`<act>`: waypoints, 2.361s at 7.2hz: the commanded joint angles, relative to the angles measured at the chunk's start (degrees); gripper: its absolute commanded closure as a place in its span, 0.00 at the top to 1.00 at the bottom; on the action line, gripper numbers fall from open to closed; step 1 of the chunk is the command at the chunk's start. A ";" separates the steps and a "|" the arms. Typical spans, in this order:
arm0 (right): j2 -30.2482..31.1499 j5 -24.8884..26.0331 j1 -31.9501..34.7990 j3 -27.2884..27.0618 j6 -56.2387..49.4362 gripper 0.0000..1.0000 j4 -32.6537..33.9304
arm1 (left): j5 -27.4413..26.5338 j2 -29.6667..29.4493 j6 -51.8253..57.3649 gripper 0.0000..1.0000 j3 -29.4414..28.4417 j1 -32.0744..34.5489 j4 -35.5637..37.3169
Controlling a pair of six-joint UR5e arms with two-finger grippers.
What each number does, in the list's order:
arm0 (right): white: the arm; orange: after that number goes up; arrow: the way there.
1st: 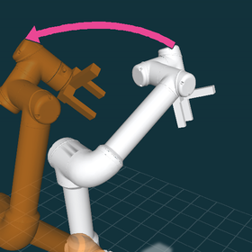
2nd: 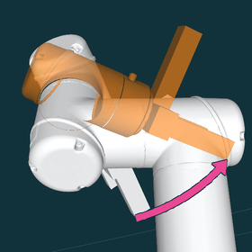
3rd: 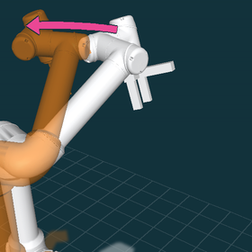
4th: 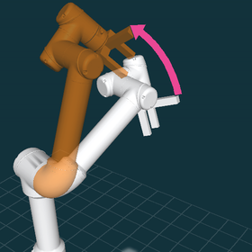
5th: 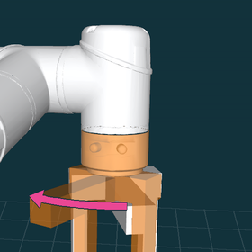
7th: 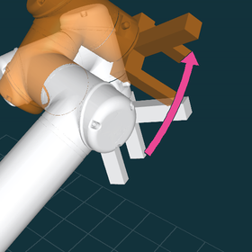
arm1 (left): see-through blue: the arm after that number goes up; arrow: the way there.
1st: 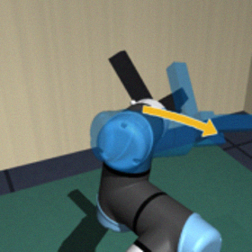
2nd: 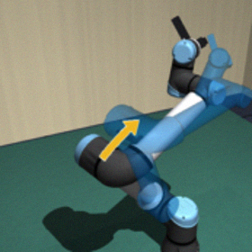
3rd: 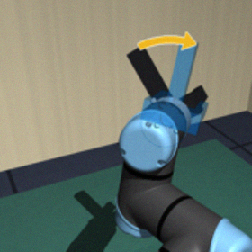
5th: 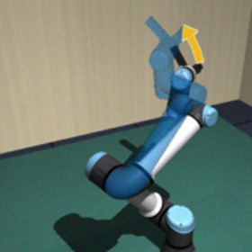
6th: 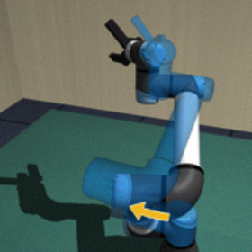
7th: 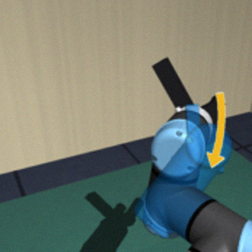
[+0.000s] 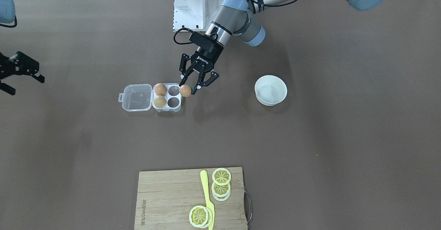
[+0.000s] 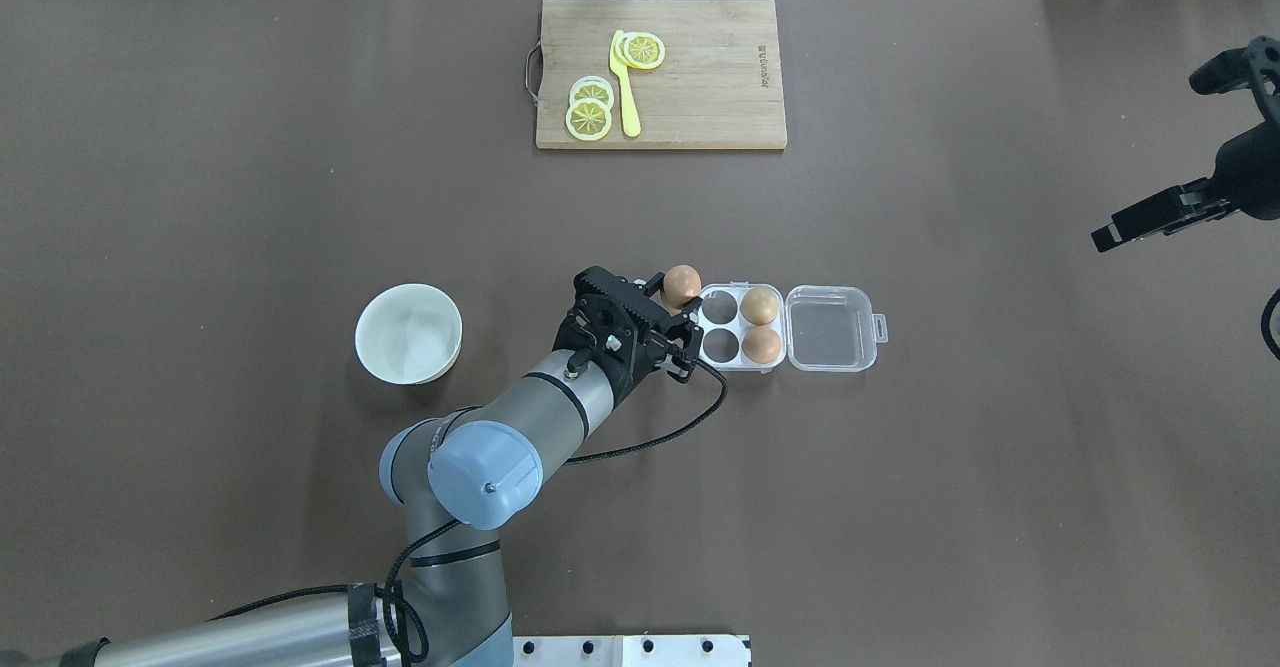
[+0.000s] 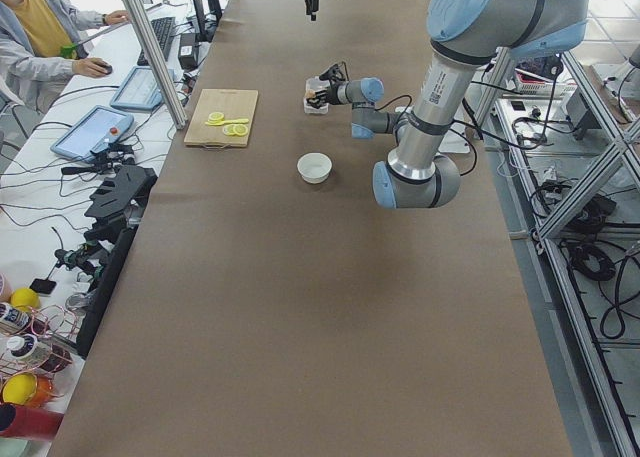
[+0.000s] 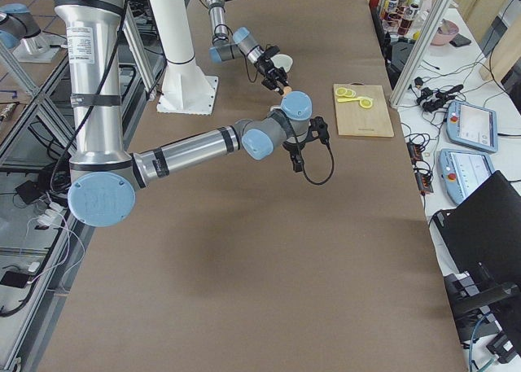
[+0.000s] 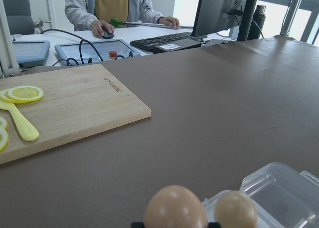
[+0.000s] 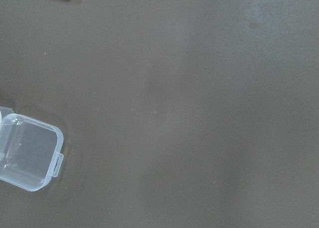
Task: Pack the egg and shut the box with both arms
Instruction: 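Lower the egg into the empty slot and open the left gripper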
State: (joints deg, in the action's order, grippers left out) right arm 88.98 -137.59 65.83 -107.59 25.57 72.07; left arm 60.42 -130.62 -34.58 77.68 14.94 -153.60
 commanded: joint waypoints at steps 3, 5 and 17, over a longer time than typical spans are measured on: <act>-0.03 -0.40 0.00 -0.34 0.01 0.99 0.09 | -1.00 -2.27 5.48 0.00 -3.14 -0.70 -2.67; -0.03 -0.84 0.00 -0.16 0.01 0.99 0.09 | -0.21 -2.71 5.57 0.00 -4.55 -0.79 -3.11; -0.03 -2.24 0.00 -0.78 2.56 0.99 0.09 | 4.27 -4.64 5.57 0.00 -6.05 -1.76 -3.02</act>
State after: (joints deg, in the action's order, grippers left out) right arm 88.94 -139.87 65.81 -108.34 28.13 72.16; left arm 64.68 -135.19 -29.01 71.68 13.19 -156.65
